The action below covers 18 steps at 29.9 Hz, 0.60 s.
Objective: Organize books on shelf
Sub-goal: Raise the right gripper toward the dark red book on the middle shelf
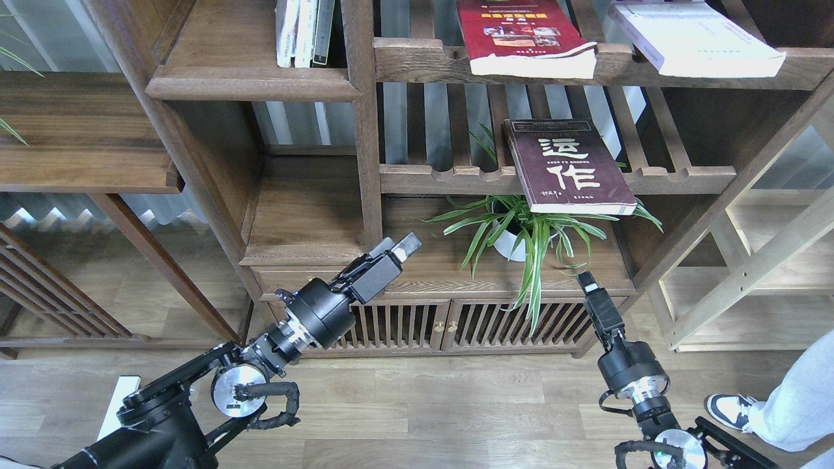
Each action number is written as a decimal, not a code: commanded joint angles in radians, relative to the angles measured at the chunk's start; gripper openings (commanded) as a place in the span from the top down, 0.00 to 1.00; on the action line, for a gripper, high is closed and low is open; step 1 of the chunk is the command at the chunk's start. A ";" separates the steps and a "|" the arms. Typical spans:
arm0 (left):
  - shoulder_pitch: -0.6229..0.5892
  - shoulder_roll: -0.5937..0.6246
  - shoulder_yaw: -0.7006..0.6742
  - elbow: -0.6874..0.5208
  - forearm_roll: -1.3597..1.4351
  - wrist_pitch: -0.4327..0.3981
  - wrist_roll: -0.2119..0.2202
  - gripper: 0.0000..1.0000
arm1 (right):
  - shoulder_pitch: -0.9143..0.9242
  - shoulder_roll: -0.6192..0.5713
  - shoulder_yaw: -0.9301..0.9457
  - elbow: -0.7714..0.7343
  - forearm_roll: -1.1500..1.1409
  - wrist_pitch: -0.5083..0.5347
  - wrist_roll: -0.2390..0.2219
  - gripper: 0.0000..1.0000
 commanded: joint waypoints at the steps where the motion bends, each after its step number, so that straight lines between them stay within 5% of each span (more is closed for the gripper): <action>1: 0.002 -0.001 0.001 0.001 0.001 0.000 0.002 0.01 | -0.002 -0.005 0.002 0.000 0.000 0.000 0.000 0.00; 18: 0.046 0.003 -0.055 0.001 -0.001 0.000 -0.010 0.01 | 0.000 -0.005 0.005 0.008 0.002 0.000 0.005 0.00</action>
